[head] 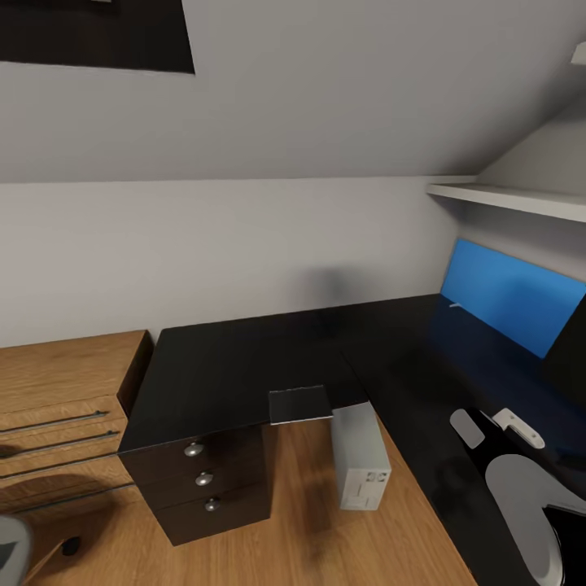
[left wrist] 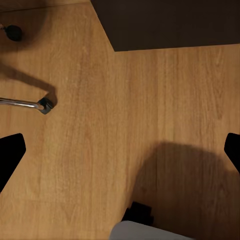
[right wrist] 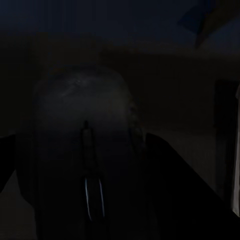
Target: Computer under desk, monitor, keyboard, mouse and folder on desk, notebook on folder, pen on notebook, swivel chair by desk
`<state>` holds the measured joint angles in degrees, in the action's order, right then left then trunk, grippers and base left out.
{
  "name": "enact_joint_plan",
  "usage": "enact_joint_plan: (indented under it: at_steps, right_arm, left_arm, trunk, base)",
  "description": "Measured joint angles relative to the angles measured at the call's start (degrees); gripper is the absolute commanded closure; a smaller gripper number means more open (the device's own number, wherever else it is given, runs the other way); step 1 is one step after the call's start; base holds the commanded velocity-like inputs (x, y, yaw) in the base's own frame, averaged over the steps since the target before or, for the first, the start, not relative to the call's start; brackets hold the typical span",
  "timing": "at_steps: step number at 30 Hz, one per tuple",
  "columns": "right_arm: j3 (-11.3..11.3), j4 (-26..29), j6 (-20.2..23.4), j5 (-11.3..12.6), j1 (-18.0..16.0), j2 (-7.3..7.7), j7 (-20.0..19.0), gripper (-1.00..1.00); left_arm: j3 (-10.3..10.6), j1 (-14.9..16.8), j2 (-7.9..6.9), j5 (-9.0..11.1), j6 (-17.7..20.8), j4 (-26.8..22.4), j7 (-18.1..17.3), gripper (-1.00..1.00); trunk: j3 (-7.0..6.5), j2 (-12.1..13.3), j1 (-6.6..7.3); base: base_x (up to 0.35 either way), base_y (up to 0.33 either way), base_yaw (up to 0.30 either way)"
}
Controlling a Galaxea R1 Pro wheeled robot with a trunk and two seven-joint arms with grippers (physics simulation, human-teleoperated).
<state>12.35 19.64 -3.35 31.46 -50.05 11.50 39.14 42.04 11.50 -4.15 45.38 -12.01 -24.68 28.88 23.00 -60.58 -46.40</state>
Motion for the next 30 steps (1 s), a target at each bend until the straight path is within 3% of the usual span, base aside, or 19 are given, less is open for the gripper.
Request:
enact_joint_plan:
  at_steps: [11, 30]
  right_arm:
    - [0.1, -0.1, -0.1, -0.1, 0.0, 0.48, 3.8, 1.00]
    - [0.4, -0.1, 0.0, 0.0, 0.0, 1.23, 4.6, 1.00]
  left_arm:
    - [0.1, 0.0, 0.04, 0.0, 0.2, 0.1, 0.1, -1.00]
    - [0.1, 0.0, 0.06, -0.2, 0.0, 0.1, 0.1, -1.00]
  trunk:
    - [0.00, 0.0, -0.02]
    - [0.00, 0.0, -0.02]
  base:
    - [0.025, 0.000, 0.000]
    - [0.000, 0.000, 0.000]
